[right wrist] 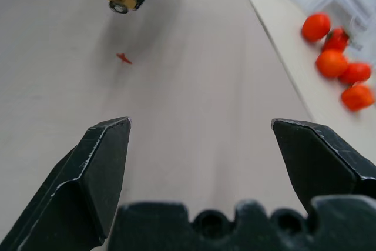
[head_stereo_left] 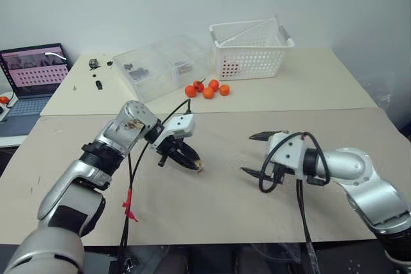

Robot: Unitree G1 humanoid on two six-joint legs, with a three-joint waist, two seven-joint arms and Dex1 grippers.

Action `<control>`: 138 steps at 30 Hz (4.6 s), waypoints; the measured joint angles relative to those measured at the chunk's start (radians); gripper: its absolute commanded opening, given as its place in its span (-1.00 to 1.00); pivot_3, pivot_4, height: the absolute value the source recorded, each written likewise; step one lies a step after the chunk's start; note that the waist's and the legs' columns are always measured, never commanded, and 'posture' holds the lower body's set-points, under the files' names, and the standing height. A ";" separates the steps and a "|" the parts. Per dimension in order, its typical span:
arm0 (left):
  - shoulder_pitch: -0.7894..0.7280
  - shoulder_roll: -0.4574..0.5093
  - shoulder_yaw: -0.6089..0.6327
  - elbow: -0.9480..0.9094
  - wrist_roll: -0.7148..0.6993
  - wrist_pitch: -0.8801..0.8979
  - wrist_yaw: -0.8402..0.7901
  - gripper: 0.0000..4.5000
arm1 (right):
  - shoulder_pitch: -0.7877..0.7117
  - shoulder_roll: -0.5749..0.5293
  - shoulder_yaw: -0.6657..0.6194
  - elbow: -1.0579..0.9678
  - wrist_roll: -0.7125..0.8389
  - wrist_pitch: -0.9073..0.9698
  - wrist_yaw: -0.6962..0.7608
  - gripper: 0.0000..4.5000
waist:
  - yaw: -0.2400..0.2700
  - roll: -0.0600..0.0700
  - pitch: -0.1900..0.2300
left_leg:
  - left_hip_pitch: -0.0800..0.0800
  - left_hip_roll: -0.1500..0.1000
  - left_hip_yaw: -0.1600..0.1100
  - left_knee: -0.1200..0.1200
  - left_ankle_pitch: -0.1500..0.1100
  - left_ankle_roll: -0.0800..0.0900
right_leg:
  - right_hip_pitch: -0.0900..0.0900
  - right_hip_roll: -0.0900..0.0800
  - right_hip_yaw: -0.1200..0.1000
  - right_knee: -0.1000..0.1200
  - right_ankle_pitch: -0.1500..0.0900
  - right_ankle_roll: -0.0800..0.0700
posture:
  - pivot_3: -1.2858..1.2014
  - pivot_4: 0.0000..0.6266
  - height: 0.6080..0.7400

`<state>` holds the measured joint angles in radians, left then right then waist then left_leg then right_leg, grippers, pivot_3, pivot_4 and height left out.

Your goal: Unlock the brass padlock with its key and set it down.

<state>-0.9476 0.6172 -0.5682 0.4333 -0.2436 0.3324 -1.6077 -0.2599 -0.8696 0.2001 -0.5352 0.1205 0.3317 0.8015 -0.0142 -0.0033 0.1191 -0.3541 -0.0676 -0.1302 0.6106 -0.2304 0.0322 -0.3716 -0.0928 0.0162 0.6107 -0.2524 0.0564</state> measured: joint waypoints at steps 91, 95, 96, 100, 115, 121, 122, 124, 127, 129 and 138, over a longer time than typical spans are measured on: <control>-0.180 -0.084 -0.155 0.202 -0.349 0.283 -0.001 -0.64 | 0.038 0.249 0.055 0.014 -0.282 -0.152 -0.044 0.04 | -0.008 0.000 0.000 | 0.000 0.000 0.000 0.002 0.000 0.000 | 0.000 0.002 0.000 0.002 0.000 0.000 | 0.03 -0.52 1.00; -0.176 -0.070 -0.181 0.185 -0.354 0.281 -0.001 -0.64 | 0.047 0.227 0.049 -0.028 -0.261 -0.148 -0.023 0.04 | -0.005 0.000 0.000 | 0.000 0.000 -0.001 0.002 0.000 0.000 | 0.000 0.002 0.000 0.002 0.000 0.000 | 0.03 -0.52 1.00; -0.176 -0.070 -0.185 0.184 -0.354 0.280 -0.001 -0.64 | 0.051 0.222 0.048 -0.037 -0.256 -0.148 -0.017 0.04 | -0.004 0.000 0.000 | 0.000 0.000 0.000 0.002 0.000 0.000 | 0.000 0.002 0.000 0.002 0.000 0.000 | 0.03 -0.52 1.00; -0.176 -0.073 -0.197 0.187 -0.353 0.262 -0.001 -0.64 | 0.063 0.208 0.028 -0.049 -0.250 -0.138 -0.004 0.04 | -0.002 0.000 0.000 | 0.000 0.000 0.000 0.002 0.000 0.000 | 0.000 0.002 0.000 0.002 0.000 0.000 | 0.03 -0.52 1.00; -0.177 -0.076 -0.198 0.172 -0.377 0.255 0.000 -0.64 | 0.074 0.215 0.031 -0.067 -0.223 -0.096 0.004 -0.76 | -0.004 0.000 0.000 | 0.000 0.000 0.000 0.002 0.000 0.000 | 0.000 0.002 0.000 0.002 0.000 0.000 | 0.03 -0.52 1.00; -0.177 -0.071 -0.197 0.172 -0.382 0.248 0.000 -0.64 | 0.076 0.217 0.035 -0.069 -0.215 -0.076 0.005 -0.98 | -0.003 0.000 0.000 | 0.000 0.000 0.000 0.002 0.000 0.000 | 0.000 0.002 0.000 0.002 0.000 0.000 | 0.03 -0.52 1.00; -0.177 -0.071 -0.197 0.172 -0.383 0.245 0.000 -0.64 | 0.076 0.217 0.035 -0.070 -0.215 -0.074 0.005 -0.98 | -0.003 0.000 0.000 | 0.000 0.000 0.000 0.002 0.000 0.000 | 0.000 0.002 0.000 0.002 0.000 0.000 | 0.03 -0.52 1.00; -0.177 -0.071 -0.197 0.172 -0.382 0.239 0.000 -0.64 | 0.076 0.217 0.035 -0.071 -0.215 -0.071 0.005 -0.98 | -0.004 0.000 0.000 | 0.000 0.000 0.000 0.002 0.000 0.000 | 0.000 0.002 0.000 0.002 0.000 0.000 | 0.03 -0.52 1.00; -0.177 -0.073 -0.197 0.173 -0.381 0.236 0.000 -0.64 | 0.076 0.217 0.035 -0.074 -0.214 -0.064 0.005 -0.98 | -0.003 0.000 0.000 | 0.000 0.000 0.000 0.002 0.000 0.000 | 0.000 0.002 0.000 0.002 0.000 0.000 | 0.03 -0.52 1.00; -0.177 -0.074 -0.197 0.173 -0.381 0.235 0.000 -0.64 | 0.076 0.215 0.035 -0.076 -0.214 -0.063 0.005 -0.98 | -0.003 0.000 0.000 | 0.000 0.000 0.000 0.002 0.000 0.000 | 0.000 0.002 0.000 0.002 0.000 0.000 | 0.03 -0.52 1.00; -0.177 -0.080 -0.196 0.174 -0.378 0.233 0.000 -0.64 | 0.076 0.193 0.035 -0.077 -0.217 -0.079 0.006 -0.87 | -0.003 0.000 0.000 | 0.000 0.000 0.000 0.002 0.000 0.000 | 0.000 0.002 0.000 0.002 0.000 0.000 | 0.03 -0.52 1.00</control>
<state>-1.1246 0.5371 -0.7647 0.6069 -0.6211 0.5658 -1.6076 -0.1841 -0.6768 0.2355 -0.6119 -0.0968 0.2527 0.8076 -0.0177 -0.0036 0.1193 -0.3540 -0.0675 -0.1305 0.6126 -0.2305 0.0325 -0.3717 -0.0911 0.0165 0.6123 -0.2527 0.0565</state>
